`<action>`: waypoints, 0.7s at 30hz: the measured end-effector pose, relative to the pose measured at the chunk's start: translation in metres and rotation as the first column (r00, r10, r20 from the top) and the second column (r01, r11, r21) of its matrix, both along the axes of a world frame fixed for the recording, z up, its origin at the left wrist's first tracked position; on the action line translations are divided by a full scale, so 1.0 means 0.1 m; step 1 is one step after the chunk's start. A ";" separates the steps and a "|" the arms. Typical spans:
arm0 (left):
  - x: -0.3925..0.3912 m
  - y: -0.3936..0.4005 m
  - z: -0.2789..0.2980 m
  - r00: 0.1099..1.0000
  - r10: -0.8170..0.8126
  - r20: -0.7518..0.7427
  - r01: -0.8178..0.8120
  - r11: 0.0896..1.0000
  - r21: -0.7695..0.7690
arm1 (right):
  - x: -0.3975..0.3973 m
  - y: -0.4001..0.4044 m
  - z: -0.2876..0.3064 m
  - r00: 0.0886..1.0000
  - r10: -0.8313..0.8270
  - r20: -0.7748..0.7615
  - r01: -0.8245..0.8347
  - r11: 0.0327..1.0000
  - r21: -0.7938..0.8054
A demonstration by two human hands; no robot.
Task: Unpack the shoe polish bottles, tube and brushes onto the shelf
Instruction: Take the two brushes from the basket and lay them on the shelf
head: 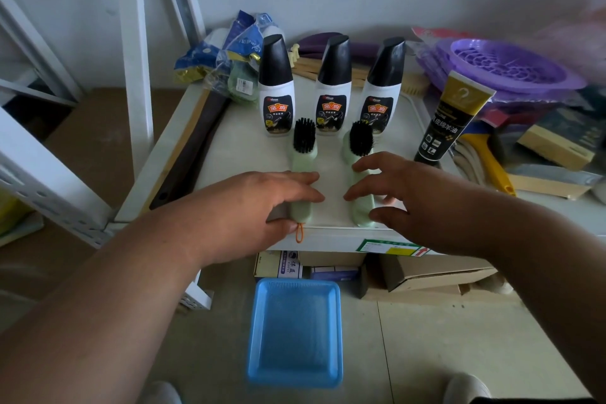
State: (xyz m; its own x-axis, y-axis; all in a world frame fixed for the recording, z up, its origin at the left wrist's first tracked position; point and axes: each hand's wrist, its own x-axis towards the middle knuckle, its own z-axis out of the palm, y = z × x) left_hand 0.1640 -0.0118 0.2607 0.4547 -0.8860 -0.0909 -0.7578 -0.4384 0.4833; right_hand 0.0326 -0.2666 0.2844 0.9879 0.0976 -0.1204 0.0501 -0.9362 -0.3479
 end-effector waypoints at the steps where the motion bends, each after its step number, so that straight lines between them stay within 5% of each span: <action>1: 0.00 0.00 0.00 1.000 -0.001 0.004 0.001 1.000 -0.001 | 0.00 0.00 0.00 1.000 -0.001 0.001 0.001 1.000 -0.001; 16: 0.11 0.08 0.11 0.997 0.049 0.059 -0.043 0.995 -0.092 | -0.05 -0.02 0.16 0.998 -0.061 0.028 0.060 0.998 0.019; 21: 0.07 0.05 0.23 0.987 0.159 -0.023 -0.158 0.933 -0.323 | -0.10 -0.05 0.34 0.955 -0.122 0.269 0.107 0.992 0.069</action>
State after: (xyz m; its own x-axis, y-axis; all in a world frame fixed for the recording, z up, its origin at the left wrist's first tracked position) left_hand 0.1713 -0.0073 0.2834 0.5913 -0.7837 0.1901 -0.6933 -0.3736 0.6162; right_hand 0.0230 -0.2717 0.3187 0.9874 -0.0191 0.1571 0.0434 -0.9219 -0.3851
